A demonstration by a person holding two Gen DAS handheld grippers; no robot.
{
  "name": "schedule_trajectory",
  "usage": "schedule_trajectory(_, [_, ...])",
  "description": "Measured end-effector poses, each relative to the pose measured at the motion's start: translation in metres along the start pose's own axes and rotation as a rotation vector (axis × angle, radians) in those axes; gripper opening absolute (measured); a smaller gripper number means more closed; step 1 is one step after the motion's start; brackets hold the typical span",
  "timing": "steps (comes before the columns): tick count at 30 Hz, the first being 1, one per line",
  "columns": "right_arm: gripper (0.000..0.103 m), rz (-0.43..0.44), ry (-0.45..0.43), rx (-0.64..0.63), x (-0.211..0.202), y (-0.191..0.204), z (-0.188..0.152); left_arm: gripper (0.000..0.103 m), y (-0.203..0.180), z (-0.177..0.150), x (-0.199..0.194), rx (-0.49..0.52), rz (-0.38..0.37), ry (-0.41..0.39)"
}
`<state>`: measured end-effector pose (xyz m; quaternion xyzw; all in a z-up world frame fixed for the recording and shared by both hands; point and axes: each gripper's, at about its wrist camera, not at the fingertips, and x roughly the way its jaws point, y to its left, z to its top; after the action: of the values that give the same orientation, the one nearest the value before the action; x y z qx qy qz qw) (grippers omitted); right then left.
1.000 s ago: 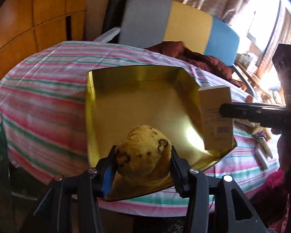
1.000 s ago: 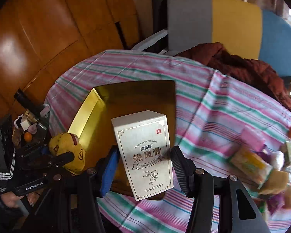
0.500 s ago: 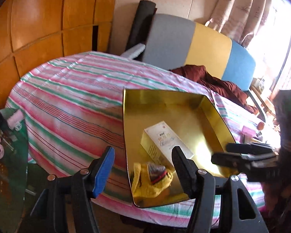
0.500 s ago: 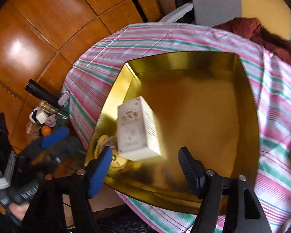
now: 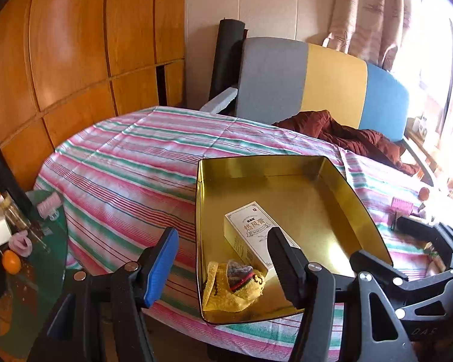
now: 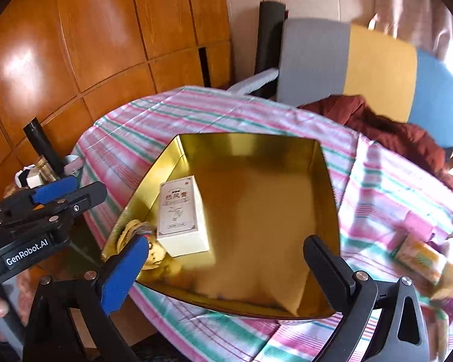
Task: Organize objects
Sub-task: 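Lower the pouch and the white box into the gold tray and release both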
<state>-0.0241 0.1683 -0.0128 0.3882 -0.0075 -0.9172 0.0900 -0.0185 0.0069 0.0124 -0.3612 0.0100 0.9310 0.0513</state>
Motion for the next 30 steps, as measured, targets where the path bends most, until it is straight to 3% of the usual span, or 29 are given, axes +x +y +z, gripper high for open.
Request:
schedule_trajectory(17, [0.103, -0.138, -0.091, 0.064, -0.03, -0.03, -0.017, 0.062, -0.044, -0.009, -0.004, 0.115, -0.049, 0.012])
schedule_trajectory(30, [0.103, -0.263, -0.121, 0.107, -0.053, -0.064, -0.023, 0.062, -0.079, -0.006, -0.003, 0.184, -0.142, 0.023])
